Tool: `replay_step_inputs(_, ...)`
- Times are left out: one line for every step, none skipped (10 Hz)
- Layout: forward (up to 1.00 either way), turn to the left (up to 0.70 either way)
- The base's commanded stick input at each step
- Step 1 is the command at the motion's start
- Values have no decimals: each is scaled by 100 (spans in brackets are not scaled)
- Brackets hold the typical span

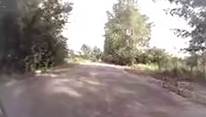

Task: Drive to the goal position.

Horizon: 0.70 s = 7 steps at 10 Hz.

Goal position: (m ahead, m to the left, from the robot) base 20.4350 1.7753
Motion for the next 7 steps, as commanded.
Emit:
replay_step_inputs(70, 0)
replay_step_inputs(70, 0)
replay_step_inputs(70, 0)
replay_step_inputs(70, 0)
replay_step_inputs(70, 0)
replay_step_inputs(70, 0)
replay_step_inputs(70, 0)
